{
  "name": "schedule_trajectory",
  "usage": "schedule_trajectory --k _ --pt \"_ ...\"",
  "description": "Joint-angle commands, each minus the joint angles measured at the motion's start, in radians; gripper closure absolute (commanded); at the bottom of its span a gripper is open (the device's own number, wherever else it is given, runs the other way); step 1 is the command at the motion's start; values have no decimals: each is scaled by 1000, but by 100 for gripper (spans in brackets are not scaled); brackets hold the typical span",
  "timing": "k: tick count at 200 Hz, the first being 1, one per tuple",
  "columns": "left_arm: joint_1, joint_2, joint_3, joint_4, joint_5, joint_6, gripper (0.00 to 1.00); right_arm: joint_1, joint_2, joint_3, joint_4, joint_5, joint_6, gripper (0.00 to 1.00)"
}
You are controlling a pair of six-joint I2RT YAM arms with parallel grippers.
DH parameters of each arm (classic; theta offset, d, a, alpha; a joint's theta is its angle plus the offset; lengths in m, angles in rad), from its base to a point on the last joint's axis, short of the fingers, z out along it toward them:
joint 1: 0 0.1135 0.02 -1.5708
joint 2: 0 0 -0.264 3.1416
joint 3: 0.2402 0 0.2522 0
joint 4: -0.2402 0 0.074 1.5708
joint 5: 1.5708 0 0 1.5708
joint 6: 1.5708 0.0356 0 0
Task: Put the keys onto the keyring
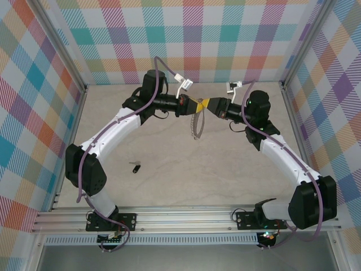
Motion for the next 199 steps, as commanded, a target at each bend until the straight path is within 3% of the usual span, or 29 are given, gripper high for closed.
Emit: schedule_trajectory --k 1,38,56,99,116,158,199 --pt "-15 -1 54 10 31 29 100 14 15 24 -15 -23 -30 85" --pt "-15 -2 56 3 28 30 100 14 12 21 -44 10 -50 100" --pt "-15 -2 57 -6 14 32 100 13 15 19 -46 28 -50 100" --pt "-15 -35 18 28 -58 6 89 5 27 10 -10 64 -34 100" --pt "-15 -46 3 45 -69 -8 78 2 38 10 13 64 -17 100" --pt "-14 -62 -23 79 -69 -23 83 1 47 11 32 83 4 100" --pt "-10 -65 -40 103 -59 -45 79 -1 44 10 34 93 9 100"
